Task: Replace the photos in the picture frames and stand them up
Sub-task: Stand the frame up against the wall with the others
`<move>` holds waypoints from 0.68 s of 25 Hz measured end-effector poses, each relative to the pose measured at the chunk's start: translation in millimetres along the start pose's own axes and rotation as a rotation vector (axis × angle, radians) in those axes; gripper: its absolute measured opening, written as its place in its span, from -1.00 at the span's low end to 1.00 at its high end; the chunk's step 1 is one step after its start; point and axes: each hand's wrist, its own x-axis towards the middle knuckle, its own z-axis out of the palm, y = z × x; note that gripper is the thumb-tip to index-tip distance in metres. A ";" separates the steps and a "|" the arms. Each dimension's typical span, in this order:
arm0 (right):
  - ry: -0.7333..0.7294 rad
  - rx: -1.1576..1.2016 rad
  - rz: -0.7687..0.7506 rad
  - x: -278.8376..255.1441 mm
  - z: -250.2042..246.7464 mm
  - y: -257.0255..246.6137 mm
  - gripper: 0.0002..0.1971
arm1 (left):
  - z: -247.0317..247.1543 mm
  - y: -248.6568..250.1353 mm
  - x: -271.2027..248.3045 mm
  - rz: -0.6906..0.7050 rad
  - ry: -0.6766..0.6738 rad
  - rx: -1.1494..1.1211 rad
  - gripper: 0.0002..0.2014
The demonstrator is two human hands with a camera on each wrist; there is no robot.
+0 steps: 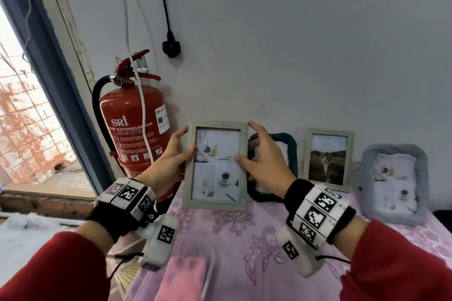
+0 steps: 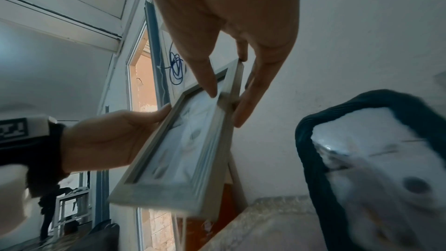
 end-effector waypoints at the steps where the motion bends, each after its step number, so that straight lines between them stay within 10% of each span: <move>1: -0.006 -0.007 -0.012 17.2 4.2 1.0 -0.24 | -8.9 -2.6 11.6 -0.006 -0.009 -0.007 -0.56; 17: -0.100 -0.551 0.086 178.7 54.0 71.8 -0.71 | -58.7 -101.5 170.4 -0.049 0.026 -0.168 -0.62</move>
